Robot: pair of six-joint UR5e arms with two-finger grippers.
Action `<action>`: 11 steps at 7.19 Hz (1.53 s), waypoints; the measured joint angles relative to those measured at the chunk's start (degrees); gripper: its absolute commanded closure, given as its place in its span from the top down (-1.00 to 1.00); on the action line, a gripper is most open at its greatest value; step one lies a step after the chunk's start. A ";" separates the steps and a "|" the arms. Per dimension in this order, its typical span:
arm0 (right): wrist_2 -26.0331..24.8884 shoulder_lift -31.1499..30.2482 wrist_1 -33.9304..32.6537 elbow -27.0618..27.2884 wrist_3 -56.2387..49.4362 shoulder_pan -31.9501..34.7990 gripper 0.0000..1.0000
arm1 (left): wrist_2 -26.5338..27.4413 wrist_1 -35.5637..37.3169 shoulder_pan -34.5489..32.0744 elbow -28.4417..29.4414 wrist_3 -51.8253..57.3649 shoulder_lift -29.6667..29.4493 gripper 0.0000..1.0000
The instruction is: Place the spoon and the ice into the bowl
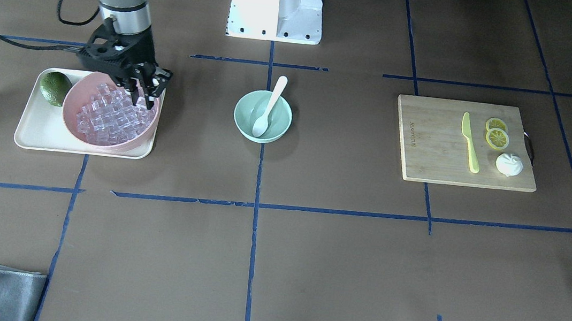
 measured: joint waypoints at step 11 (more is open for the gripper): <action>-7.59 14.39 9.57 -23.32 9.67 -9.53 0.98 | -0.09 0.00 0.00 0.35 -0.07 -0.07 1.00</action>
